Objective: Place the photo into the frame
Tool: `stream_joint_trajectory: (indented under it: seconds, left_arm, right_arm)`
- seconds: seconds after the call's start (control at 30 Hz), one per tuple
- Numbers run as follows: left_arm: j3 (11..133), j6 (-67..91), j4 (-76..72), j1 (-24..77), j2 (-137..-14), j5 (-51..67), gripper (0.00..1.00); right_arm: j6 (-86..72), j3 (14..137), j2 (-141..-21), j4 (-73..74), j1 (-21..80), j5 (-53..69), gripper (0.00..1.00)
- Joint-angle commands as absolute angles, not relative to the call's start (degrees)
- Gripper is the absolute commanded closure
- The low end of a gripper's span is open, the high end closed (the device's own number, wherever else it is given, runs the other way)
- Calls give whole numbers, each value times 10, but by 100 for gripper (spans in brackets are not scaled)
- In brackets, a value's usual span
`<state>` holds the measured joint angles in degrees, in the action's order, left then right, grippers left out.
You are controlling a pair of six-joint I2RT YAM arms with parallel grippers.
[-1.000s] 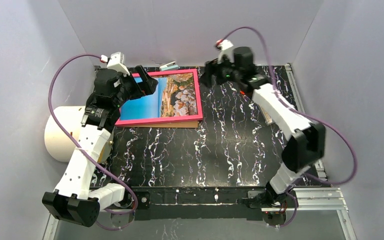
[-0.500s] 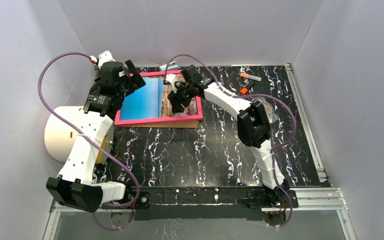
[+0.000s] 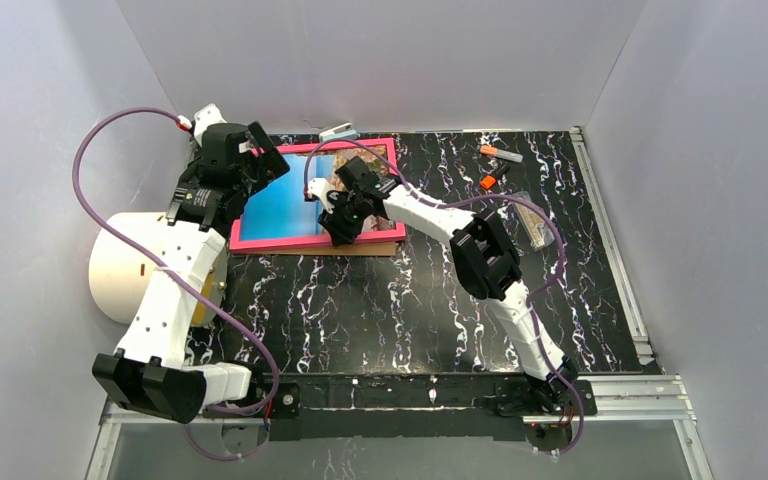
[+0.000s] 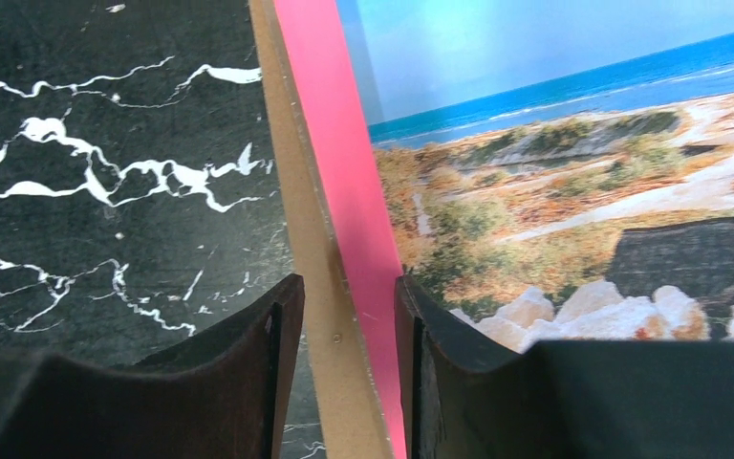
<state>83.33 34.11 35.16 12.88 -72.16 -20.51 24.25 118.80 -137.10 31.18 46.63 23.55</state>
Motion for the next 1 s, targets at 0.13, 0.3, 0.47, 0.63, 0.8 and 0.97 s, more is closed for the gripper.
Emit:
stream_joint_trajectory:
  seconds: [0.13,0.3,0.47,0.63,0.8,0.97]
  left_arm:
    - [848,338,390,128,-719,-203,2]
    - [859,328,407,128,-723,-211,2]
    - [861,325,424,127,-715,-224,2]
    - [863,325,425,126,-707,-223,2]
    - [853,342,431,125,-700,-223,2]
    - [806,378,441,121,-680,-221,2]
  right_arm:
    - [264,1182,-1388,254,484,199,54]
    - [276,1158,-1385,222,501,171,55]
    - [282,1137,-1370,194,508,152,63]
    - [291,1132,-1350,186,513,143,82]
    - [289,1125,-1303,186,514,157,88]
    - [263,1065,-1233,157,514,179,90]
